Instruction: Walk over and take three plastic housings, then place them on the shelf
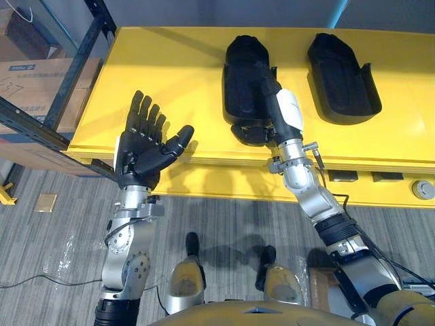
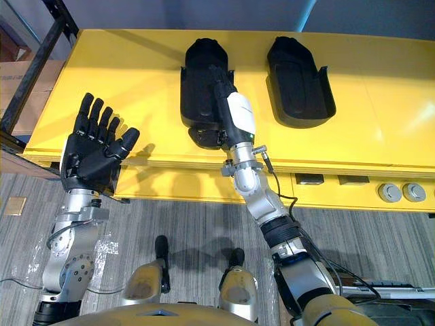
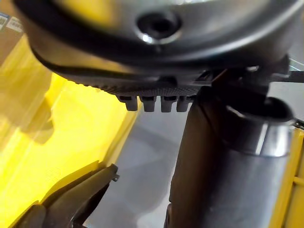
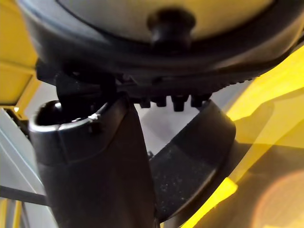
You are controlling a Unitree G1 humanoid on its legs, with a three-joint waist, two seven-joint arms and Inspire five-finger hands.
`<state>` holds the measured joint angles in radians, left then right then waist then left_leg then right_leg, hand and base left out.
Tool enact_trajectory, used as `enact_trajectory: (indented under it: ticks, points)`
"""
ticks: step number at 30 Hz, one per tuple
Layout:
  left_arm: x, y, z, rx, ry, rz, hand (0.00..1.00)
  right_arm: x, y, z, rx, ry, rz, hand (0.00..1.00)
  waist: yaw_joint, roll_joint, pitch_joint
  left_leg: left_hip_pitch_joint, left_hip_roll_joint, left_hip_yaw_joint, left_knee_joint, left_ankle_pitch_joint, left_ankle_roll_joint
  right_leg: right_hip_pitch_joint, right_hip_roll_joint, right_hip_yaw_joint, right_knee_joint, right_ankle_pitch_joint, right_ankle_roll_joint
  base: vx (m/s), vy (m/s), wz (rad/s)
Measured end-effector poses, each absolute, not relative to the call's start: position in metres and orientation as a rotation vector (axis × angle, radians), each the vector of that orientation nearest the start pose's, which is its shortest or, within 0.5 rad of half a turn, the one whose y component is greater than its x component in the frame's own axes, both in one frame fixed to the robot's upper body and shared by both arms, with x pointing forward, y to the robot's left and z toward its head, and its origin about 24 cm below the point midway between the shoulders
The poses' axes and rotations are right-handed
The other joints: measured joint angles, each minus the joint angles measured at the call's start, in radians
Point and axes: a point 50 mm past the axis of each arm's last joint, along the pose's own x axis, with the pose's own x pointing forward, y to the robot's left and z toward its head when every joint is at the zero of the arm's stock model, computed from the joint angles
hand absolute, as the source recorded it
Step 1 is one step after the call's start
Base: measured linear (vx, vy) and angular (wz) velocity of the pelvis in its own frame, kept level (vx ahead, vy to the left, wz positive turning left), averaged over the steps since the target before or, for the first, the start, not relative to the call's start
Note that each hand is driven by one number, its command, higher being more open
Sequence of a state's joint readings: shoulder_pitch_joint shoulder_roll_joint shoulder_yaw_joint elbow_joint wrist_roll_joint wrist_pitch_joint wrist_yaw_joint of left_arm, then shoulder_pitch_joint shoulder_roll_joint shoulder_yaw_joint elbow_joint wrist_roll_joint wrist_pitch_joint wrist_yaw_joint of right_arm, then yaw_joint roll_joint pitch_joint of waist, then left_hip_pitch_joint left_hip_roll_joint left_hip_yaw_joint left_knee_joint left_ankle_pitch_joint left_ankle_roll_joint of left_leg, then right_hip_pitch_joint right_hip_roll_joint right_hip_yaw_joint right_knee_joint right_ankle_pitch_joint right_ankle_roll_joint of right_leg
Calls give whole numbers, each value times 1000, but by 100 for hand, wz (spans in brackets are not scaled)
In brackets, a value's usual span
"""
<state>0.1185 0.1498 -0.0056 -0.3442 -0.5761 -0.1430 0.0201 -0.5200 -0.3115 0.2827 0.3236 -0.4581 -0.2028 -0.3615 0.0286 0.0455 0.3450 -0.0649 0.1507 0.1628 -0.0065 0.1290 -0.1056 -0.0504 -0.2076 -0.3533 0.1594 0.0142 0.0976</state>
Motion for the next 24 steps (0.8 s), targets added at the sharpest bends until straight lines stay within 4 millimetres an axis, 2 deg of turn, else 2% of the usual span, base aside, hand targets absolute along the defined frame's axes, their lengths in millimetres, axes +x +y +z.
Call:
enact_trajectory:
  ticks: [9,13,17,19,22,24]
  points:
    - [225,172,102,-424,-317,-77,100,338,-126,141,-760,-584,-11,100,-1,22,22,1,0,-6,2,2,1,-3,-4,-3,23,-14,-1,-13,0,1]
    - [225,172,101,-421,-314,-79,100,334,-126,143,-719,-597,-4,100,-1,22,23,1,0,2,0,2,0,-13,-5,4,29,-14,-1,8,-3,-4]
    - [225,169,101,-384,-311,-87,100,296,-128,153,-552,-724,23,100,-5,20,22,35,0,31,-23,3,-1,0,0,25,8,-8,6,37,-2,-15]
    - [225,166,101,-345,-310,-97,100,280,-136,153,-475,-740,11,100,-11,16,9,68,-1,52,-48,3,-1,19,3,38,-13,-3,13,50,7,-29]
    - [225,159,100,-314,-299,-131,100,262,-161,138,-346,-652,-83,100,-31,-8,-55,90,-1,88,-76,-2,-6,23,14,68,-49,4,21,79,10,-32]
    - [225,152,98,-315,-280,-167,100,254,-183,119,-276,-537,-186,100,-42,-29,-85,117,2,127,-76,-17,-10,34,22,103,-73,17,23,104,14,-51]
